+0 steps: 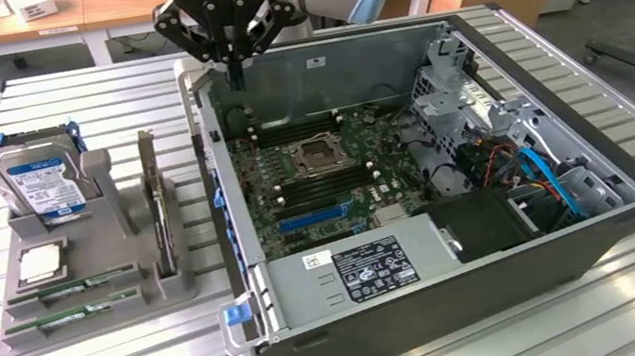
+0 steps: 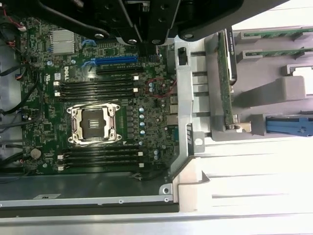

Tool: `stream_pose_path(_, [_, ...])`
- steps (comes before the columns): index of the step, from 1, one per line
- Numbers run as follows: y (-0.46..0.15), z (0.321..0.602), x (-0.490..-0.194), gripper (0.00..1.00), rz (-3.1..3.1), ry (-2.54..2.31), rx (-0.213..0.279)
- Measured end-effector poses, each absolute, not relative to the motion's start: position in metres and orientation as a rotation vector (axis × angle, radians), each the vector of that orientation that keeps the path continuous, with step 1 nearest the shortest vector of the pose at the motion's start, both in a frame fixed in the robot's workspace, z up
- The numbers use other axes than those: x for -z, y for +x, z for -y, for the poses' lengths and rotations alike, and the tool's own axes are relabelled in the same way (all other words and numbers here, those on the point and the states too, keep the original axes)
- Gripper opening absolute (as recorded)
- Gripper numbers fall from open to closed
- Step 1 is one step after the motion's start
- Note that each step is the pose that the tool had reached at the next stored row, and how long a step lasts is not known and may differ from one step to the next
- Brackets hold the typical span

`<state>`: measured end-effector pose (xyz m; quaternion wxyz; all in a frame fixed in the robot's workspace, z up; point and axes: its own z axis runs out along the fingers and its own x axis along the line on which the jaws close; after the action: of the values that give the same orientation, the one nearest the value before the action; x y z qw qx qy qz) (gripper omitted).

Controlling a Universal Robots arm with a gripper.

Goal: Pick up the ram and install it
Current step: 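Reach for the ram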

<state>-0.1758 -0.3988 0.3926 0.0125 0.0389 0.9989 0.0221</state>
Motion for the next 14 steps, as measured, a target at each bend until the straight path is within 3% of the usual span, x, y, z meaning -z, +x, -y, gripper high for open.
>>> stream_pose_path(14, [-0.212, 0.399, -0.392, 0.10, -3.113, 0.126, -0.069])
